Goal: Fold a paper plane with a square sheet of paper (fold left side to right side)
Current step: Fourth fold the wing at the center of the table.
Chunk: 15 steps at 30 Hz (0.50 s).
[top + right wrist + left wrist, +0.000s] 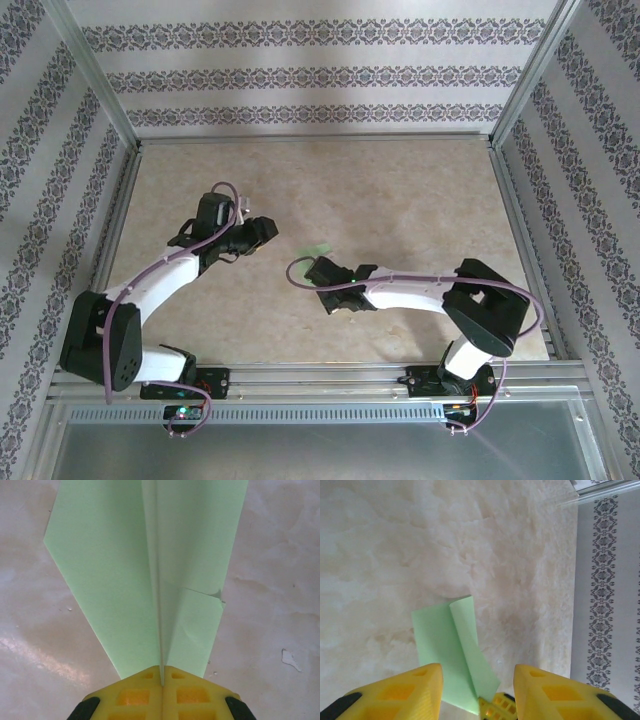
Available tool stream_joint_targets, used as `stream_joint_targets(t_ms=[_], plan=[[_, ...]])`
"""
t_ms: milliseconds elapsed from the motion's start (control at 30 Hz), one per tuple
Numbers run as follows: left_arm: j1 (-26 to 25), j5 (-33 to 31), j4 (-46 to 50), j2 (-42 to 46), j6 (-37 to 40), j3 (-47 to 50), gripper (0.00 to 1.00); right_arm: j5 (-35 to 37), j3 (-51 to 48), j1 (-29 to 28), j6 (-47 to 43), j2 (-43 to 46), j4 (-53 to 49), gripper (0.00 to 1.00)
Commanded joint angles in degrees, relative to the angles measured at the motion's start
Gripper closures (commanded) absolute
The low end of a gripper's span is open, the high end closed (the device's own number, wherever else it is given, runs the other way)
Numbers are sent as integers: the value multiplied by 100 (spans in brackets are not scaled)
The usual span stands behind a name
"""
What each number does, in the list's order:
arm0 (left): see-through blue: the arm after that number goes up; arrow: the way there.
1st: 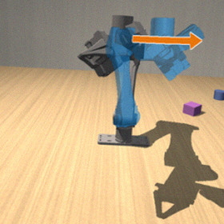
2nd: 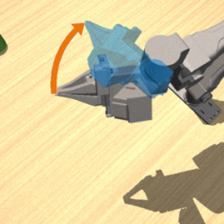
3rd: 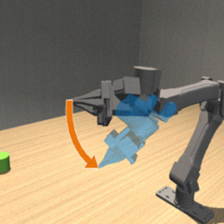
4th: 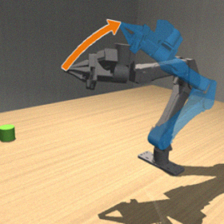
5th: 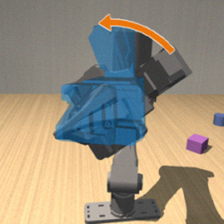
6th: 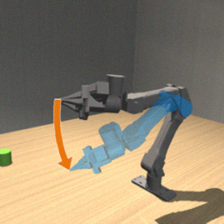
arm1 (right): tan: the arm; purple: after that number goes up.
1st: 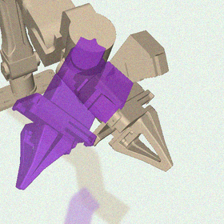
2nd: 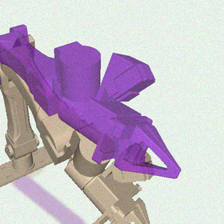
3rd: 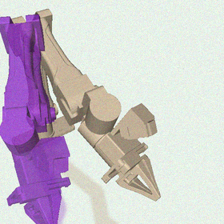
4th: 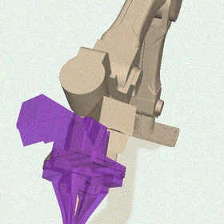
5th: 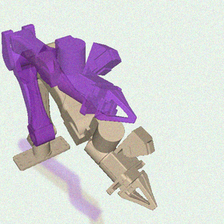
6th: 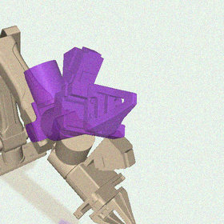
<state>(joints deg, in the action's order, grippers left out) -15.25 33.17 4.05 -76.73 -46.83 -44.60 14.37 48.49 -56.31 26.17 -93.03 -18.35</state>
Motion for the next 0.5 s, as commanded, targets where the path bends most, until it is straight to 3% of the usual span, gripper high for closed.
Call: stream_joint_targets(t_ms=[0, 233, 467], plan=[[50, -60, 672, 198, 381, 164, 58, -713, -212, 173, 183, 338, 395, 98], [-484, -89, 646, -55, 339, 388, 58, -1950, -657, 718, 453, 636, 944, 99], [-1221, -278, 258, -613, 86, 198, 58, -2517, -988, 1060, 647, 677, 1392, 99]])
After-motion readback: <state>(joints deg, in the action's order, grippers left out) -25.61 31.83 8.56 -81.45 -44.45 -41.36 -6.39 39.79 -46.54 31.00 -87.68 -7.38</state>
